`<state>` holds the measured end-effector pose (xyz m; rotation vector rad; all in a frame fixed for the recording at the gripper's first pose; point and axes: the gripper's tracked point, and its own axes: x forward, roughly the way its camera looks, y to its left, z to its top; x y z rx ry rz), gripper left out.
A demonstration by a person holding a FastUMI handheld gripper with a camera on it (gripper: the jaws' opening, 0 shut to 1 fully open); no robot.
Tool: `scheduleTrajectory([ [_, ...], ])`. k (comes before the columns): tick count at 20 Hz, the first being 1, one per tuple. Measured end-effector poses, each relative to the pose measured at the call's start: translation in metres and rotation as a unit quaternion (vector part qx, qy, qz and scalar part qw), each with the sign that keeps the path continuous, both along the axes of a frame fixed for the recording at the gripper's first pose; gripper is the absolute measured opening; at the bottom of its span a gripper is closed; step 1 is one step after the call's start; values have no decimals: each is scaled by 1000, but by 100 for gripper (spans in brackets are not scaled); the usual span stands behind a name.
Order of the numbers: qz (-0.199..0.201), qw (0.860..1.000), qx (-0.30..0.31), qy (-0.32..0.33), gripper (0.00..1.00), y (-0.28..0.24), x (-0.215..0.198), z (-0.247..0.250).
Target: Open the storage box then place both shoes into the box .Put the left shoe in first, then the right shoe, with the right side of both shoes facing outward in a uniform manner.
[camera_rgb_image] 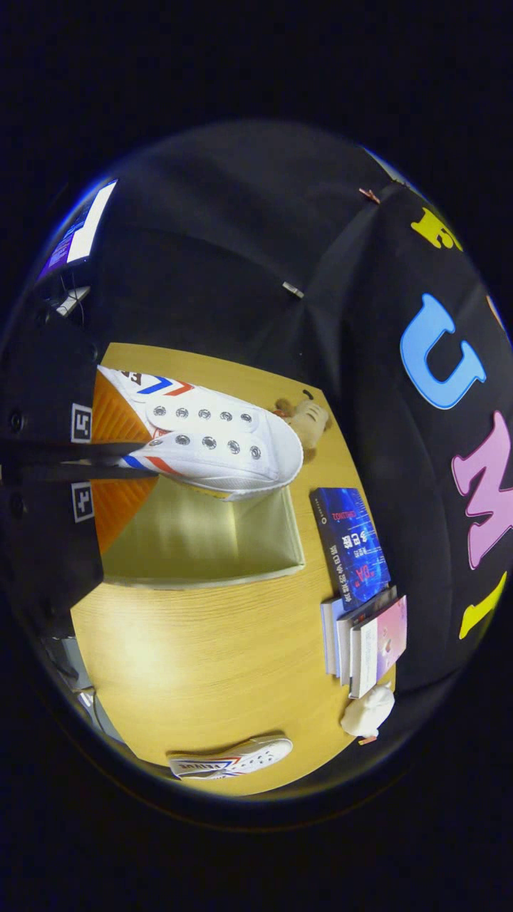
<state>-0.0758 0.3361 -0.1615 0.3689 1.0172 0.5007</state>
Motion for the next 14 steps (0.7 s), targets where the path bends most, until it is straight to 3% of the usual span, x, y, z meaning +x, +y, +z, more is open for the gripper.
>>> scheduleTrajectory([
  [11, 23, 993, -101, 47, 6, 30, 13, -88],
  [13, 39, 993, -94, 52, 8, 42, 11, -94],
  [14, 49, 994, -87, 52, 16, 50, 12, -96],
])
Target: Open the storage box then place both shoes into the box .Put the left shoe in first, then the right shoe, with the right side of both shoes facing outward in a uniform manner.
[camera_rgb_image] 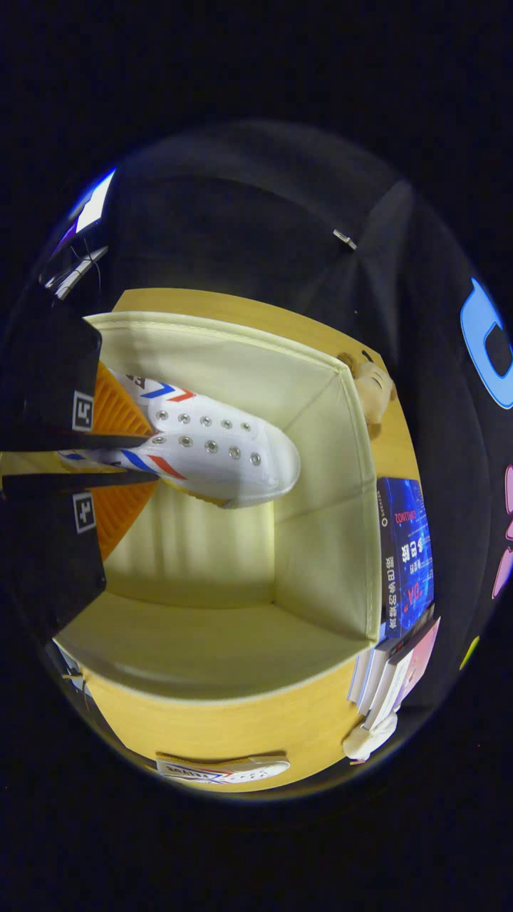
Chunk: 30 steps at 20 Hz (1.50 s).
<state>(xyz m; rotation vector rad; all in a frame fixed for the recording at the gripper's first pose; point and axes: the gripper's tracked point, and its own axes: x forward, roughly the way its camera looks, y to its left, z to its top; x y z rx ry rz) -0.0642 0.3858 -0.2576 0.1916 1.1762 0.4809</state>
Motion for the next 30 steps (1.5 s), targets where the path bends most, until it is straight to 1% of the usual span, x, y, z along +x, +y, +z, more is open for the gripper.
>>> scheduleTrajectory([
  [2, 11, 1000, 12, -11, 35, 10, 3, 5],
  [5, 33, 998, 30, -41, 60, 8, 5, 28],
  [6, 43, 997, 32, -59, 88, -1, 5, 39],
  [8, 56, 993, 26, -97, 96, -26, 7, 58],
  [11, 56, 986, 21, -158, 99, -78, 12, 92],
  [14, 35, 978, -4, -204, 99, -146, 22, 109],
  [17, 9, 972, -47, -231, 99, -220, 33, 112],
  [19, -15, 970, -63, -233, 99, -265, 34, 107],
  [23, -60, 972, -84, -209, 99, -343, 36, 82],
  [28, -94, 971, -125, -182, 99, -434, 50, 39],
  [30, -95, 970, -143, -173, 99, -464, 59, 21],
])
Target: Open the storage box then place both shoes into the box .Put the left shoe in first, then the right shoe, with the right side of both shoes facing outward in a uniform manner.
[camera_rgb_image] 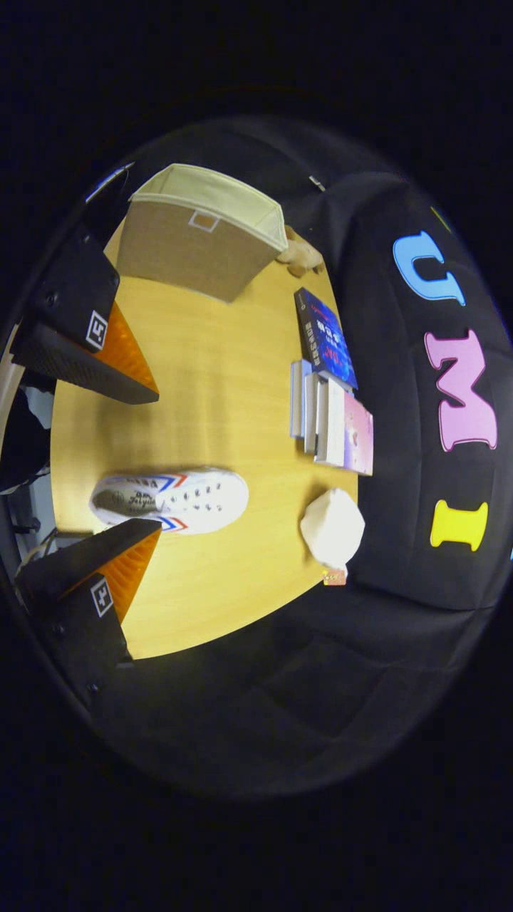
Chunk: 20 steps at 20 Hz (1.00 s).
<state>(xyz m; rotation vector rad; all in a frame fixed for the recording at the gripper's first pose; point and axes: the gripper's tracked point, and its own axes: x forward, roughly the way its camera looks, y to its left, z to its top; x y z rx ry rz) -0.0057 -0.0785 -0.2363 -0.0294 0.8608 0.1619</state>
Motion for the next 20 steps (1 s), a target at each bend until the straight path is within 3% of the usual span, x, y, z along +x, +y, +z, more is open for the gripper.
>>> scheduleTrajectory([
  [5, -1, 998, -39, 40, 98, -53, 23, -48],
  [11, -1, 995, -26, 92, 97, -61, 37, -96],
  [17, 14, 993, 14, 114, 67, -42, 44, -109],
  [18, 12, 993, 14, 114, 45, -42, 44, -111],
  [20, 15, 993, 19, 116, 38, -42, 44, -110],
])
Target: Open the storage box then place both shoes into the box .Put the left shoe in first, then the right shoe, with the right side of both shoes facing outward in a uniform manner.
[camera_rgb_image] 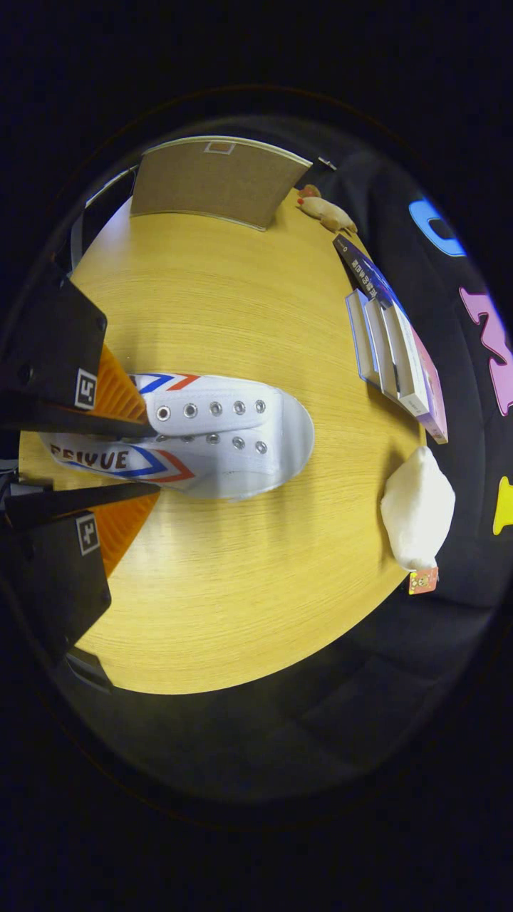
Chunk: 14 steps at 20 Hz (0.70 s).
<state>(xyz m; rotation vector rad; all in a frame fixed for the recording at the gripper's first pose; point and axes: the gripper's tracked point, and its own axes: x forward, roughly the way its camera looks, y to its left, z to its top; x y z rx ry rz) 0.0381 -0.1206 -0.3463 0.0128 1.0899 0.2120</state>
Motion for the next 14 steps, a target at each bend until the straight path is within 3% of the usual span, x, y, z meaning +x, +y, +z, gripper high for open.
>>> scheduleTrajectory([
  [3, -39, 999, 20, 2, 22, -6, 3, 2],
  [4, -41, 999, 26, 2, 12, -6, 3, -1],
  [6, -40, 999, 28, -2, 7, -6, 2, 0],
  [14, -74, 994, 81, -10, 6, 25, -13, 51],
])
